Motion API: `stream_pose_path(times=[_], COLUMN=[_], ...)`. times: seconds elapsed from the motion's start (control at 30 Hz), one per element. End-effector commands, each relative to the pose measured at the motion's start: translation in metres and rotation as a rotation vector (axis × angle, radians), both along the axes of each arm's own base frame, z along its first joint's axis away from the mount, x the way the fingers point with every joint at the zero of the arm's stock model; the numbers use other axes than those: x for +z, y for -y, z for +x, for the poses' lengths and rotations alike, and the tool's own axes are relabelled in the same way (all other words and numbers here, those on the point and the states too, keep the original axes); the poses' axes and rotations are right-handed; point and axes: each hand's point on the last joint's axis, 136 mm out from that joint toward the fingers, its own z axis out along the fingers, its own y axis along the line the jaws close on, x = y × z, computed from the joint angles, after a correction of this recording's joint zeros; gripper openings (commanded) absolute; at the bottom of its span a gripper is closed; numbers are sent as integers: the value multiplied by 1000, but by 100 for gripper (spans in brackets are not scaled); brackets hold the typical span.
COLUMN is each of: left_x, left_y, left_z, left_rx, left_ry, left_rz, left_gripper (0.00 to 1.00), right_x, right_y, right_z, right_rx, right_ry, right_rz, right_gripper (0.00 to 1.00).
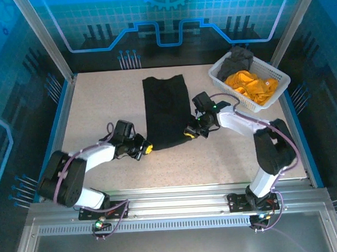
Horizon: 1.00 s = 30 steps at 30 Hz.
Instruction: Fold and stack the t-shirts
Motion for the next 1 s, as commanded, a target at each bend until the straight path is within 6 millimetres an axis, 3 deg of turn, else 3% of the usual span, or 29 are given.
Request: stream_pose_path(times=[0.0, 0.1, 0.2, 0.3, 0.4, 0.57, 0.7, 0.8, 0.83, 0.9, 0.97], left_x=[27, 63, 102, 134, 153, 154, 139, 106, 95, 78, 78], left_y=[13, 16, 10, 4, -1, -10, -14, -15, -15, -15, -13], left_z=[-34, -45, -45, -29, 7, 96, 183, 231, 243, 258, 266], left_rx=[-55, -47, -13, 56, 154, 275, 290, 278, 270, 255, 234], left_ry=[9, 101, 206, 291, 335, 317, 283, 202, 184, 158, 163], left_rz=[-75, -128, -152, -164, -188, -154, -106, -86, -82, -87, -102], left_gripper=[0, 0, 0, 0, 0, 0, 0, 0, 9, 24, 37], right_x=[12, 35, 60, 80, 89, 79, 37, -6, -12, -16, -4], right_y=[4, 1, -2, -8, -13, -19, -13, -7, -1, 11, 22], right_z=[-46, -62, -64, -47, -13, 78, 149, 190, 202, 222, 233], right_rx=[61, 72, 64, 61, 51, -29, -110, -189, -209, -229, -233], right_ry=[-78, -83, -84, -94, -119, -139, -190, -253, -252, -213, -153], right_rz=[-17, 13, 47, 82, 117, 197, 188, 211, 206, 174, 151], right_gripper=[0, 0, 0, 0, 0, 0, 3, 36, 45, 60, 68])
